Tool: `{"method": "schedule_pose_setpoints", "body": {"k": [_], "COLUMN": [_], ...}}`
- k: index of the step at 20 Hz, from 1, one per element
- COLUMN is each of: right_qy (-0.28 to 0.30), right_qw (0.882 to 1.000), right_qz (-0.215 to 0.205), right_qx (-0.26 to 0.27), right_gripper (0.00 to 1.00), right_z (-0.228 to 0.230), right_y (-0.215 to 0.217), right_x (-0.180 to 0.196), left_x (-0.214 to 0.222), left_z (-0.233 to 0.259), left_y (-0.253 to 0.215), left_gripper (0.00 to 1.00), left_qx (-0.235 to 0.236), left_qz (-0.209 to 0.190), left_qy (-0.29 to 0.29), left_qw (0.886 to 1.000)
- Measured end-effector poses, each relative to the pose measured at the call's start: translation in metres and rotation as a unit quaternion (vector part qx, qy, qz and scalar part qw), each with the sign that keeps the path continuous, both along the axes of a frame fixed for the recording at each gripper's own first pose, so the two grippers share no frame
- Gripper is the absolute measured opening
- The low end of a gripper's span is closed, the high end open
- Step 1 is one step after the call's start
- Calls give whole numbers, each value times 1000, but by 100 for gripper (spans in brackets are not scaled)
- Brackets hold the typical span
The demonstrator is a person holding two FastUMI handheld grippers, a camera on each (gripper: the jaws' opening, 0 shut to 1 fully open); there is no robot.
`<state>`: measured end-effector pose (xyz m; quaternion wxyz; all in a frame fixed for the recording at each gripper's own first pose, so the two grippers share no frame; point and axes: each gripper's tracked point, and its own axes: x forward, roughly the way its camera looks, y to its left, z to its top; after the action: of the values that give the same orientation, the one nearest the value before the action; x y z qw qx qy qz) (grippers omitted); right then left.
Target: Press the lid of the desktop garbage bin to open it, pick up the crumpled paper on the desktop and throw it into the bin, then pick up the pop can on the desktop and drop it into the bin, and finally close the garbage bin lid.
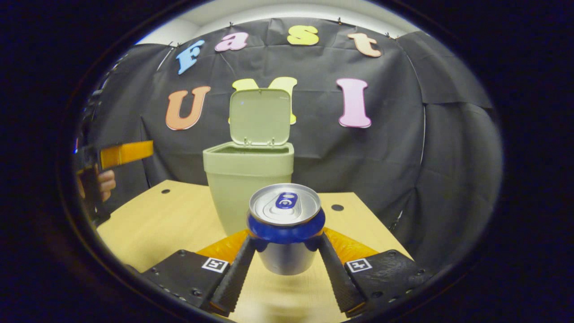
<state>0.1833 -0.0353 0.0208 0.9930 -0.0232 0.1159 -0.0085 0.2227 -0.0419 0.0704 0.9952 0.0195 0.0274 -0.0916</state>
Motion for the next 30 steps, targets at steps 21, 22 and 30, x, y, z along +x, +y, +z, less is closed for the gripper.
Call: {"method": "schedule_pose_setpoints", "body": {"k": [21,22,30], "right_qy": [-22,-16,4], "right_qw": [999,1000,1000], "right_qz": [29,24,25], "right_qx": [15,10,1], "right_gripper": [80,81,81], "right_z": [119,115,101], "right_y": [85,86,94], "right_x": [187,192,205], "left_x": [-38,-39,-32], "left_z": [-59,-60,-76], "left_y": [52,50,61], "left_gripper": [98,98,98], "left_qx": [-17,-16,-22], "left_qz": [40,38,38], "left_qy": [32,32,44], "left_qw": [999,999,998]}}
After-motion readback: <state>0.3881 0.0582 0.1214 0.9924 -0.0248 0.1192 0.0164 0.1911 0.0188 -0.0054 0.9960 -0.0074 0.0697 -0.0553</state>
